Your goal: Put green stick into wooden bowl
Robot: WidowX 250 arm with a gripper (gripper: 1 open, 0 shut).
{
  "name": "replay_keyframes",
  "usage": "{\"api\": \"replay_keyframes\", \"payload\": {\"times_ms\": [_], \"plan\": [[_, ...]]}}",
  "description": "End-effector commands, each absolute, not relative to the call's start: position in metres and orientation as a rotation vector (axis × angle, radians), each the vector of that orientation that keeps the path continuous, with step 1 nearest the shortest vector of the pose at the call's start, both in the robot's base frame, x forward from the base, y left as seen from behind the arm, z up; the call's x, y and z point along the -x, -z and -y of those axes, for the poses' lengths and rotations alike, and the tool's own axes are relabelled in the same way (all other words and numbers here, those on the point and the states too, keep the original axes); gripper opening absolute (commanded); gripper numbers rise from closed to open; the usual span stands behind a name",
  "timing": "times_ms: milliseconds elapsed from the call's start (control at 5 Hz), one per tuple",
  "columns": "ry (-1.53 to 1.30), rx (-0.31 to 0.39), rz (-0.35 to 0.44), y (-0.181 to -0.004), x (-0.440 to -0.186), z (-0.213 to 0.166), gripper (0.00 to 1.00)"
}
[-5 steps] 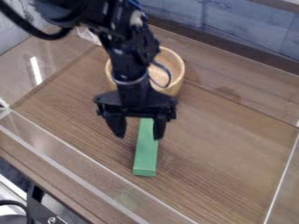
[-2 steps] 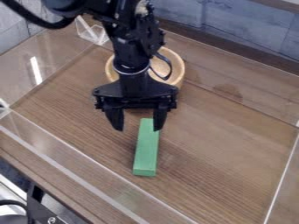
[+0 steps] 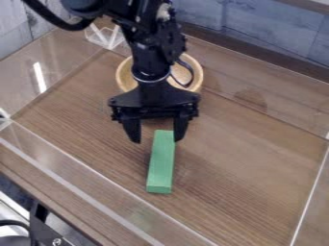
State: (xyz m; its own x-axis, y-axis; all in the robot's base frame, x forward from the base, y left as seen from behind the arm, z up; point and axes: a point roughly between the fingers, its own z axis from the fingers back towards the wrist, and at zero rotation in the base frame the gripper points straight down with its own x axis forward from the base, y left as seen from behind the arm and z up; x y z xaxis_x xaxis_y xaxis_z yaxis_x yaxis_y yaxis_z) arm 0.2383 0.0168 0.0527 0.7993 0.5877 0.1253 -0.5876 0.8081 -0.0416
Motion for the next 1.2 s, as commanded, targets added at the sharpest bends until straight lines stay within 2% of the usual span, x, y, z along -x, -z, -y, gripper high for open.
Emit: {"api": "replay_keyframes", "payload": {"times_ms": [0, 600, 1000], "plan": [[-0.657, 0.004, 0.156, -0.051, -0.242, -0.013, 1.00], [-0.632, 0.023, 0.170, -0.061, -0.228, -0.002, 1.00], [-0.563, 0.009, 0.150, -0.042, -0.228, -0.007, 1.00]]}}
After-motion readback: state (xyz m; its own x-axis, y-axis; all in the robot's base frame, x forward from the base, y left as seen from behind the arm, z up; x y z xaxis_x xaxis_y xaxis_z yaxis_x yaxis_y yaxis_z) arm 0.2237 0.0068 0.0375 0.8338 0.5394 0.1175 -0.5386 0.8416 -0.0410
